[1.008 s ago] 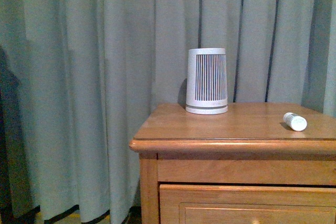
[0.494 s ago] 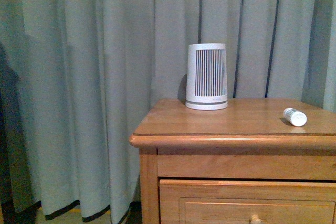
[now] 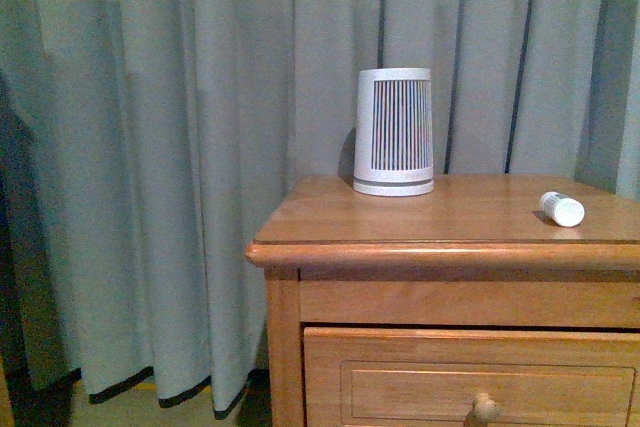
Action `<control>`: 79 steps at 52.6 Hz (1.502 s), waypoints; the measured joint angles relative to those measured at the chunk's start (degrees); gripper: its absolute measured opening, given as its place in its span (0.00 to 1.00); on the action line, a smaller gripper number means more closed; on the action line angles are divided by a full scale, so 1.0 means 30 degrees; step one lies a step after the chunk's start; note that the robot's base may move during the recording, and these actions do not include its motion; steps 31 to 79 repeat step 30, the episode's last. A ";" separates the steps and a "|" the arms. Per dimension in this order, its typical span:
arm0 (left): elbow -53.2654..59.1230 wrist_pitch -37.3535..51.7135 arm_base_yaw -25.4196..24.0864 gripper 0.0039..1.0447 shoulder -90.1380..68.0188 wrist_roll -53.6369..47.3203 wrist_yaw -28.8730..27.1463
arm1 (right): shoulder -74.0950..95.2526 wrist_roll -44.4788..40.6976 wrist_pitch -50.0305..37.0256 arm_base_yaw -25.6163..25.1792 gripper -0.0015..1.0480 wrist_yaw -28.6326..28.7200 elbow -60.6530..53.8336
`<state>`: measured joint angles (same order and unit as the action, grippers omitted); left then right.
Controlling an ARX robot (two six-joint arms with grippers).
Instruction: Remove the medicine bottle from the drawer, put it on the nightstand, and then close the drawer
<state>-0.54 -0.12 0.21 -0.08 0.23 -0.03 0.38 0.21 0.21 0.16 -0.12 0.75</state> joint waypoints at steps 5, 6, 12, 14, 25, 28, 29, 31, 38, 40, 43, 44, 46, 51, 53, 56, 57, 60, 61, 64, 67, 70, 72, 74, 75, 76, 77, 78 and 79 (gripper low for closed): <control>0.0000 0.0000 0.0000 0.94 0.0000 0.0000 0.0000 | 0.0000 -0.0007 0.0000 0.0000 0.93 0.0000 0.0000; 0.0000 0.0000 0.0000 0.94 0.0000 0.0000 0.0000 | 0.0000 0.0000 0.0000 0.0000 0.93 0.0000 0.0000; 0.0000 0.0000 0.0000 0.94 0.0000 0.0000 0.0000 | 0.0000 0.0000 0.0000 0.0000 0.93 0.0000 0.0000; -0.0007 0.0000 0.0000 0.94 0.0000 0.0000 0.0000 | 0.0000 0.0000 0.0000 0.0000 0.93 0.0000 0.0000; 0.0000 0.0000 0.0000 0.94 0.0000 0.0007 0.0000 | 0.0000 0.0000 0.0000 0.0000 0.93 0.0007 0.0000; 0.0000 0.0000 0.0000 0.94 0.0000 0.0000 0.0000 | 0.0000 0.0000 0.0000 0.0000 0.93 0.0000 0.0000; 0.0000 0.0000 0.0000 0.94 0.0000 0.0000 0.0000 | 0.0000 0.0000 0.0000 0.0000 0.93 0.0000 0.0000; 0.0000 0.0000 0.0000 0.94 0.0000 0.0000 0.0000 | 0.0000 -0.0007 0.0000 0.0000 0.93 0.0007 0.0000; 0.0000 0.0000 0.0000 0.94 0.0000 0.0000 0.0000 | 0.0000 -0.0007 0.0000 0.0000 0.93 0.0007 0.0000; 0.0000 0.0000 0.0000 0.94 0.0000 0.0000 0.0000 | 0.0000 -0.0007 0.0000 0.0000 0.93 0.0007 0.0000; 0.0000 0.0000 0.0000 0.94 0.0000 0.0000 0.0000 | 0.0000 -0.0007 0.0000 0.0000 0.93 0.0007 0.0000; 0.0000 0.0000 0.0000 0.94 0.0000 0.0000 0.0000 | 0.0000 -0.0007 0.0000 0.0000 0.93 0.0007 0.0000; 0.0000 0.0000 0.0000 0.94 0.0000 0.0000 0.0000 | 0.0000 -0.0007 0.0000 0.0000 0.93 0.0007 0.0000; 0.0000 0.0000 0.0000 0.94 0.0000 0.0000 0.0000 | 0.0000 -0.0007 0.0000 0.0000 0.93 0.0007 0.0000; 0.0000 0.0000 0.0000 0.94 0.0000 0.0000 0.0000 | 0.0000 -0.0007 0.0000 0.0000 0.93 0.0007 0.0000; 0.0000 0.0000 0.0000 0.94 0.0000 0.0000 0.0000 | 0.0000 -0.0007 0.0000 0.0000 0.93 0.0007 0.0000; 0.0000 0.0000 0.0000 0.94 0.0000 0.0000 0.0000 | 0.0000 -0.0007 0.0000 0.0000 0.93 0.0007 0.0000; 0.0000 0.0000 0.0000 0.94 0.0000 0.0000 0.0000 | 0.0000 -0.0007 0.0000 0.0000 0.93 0.0007 0.0000; 0.0000 0.0000 0.0000 0.94 0.0000 0.0000 0.0000 | 0.0000 -0.0007 0.0000 0.0000 0.93 0.0007 0.0000; 0.0000 0.0000 0.0000 0.94 0.0000 0.0000 0.0000 | 0.0000 -0.0007 0.0000 0.0000 0.93 0.0007 0.0000; 0.0000 0.0000 0.0000 0.94 0.0000 0.0000 0.0000 | 0.0000 -0.0007 0.0000 0.0000 0.93 0.0007 0.0000; 0.0000 0.0000 0.0000 0.94 0.0000 0.0000 0.0000 | 0.0000 -0.0007 0.0000 0.0000 0.93 0.0007 0.0000; 0.0000 0.0000 0.0000 0.94 0.0000 0.0000 0.0000 | 0.0000 -0.0007 0.0000 0.0000 0.93 0.0007 0.0000; 0.0000 0.0000 0.0000 0.94 0.0000 0.0000 0.0000 | 0.0000 -0.0007 0.0000 0.0000 0.93 0.0007 0.0000; 0.0000 0.0000 0.0000 0.94 0.0000 0.0000 0.0000 | 0.0000 -0.0007 0.0000 0.0000 0.93 0.0007 0.0000; 0.0000 0.0000 0.0000 0.94 0.0000 0.0000 0.0000 | 0.0000 -0.0007 0.0000 0.0000 0.93 0.0007 0.0000; 0.0000 0.0000 0.0000 0.94 0.0000 0.0000 0.0000 | 0.0000 -0.0007 0.0000 0.0000 0.93 0.0007 0.0000; 0.0000 0.0000 0.0000 0.94 0.0000 0.0000 0.0000 | 0.0000 -0.0007 0.0000 0.0000 0.93 0.0007 0.0000; 0.0000 0.0000 0.0000 0.94 0.0000 0.0000 0.0000 | 0.0000 -0.0007 0.0000 0.0000 0.93 0.0007 0.0000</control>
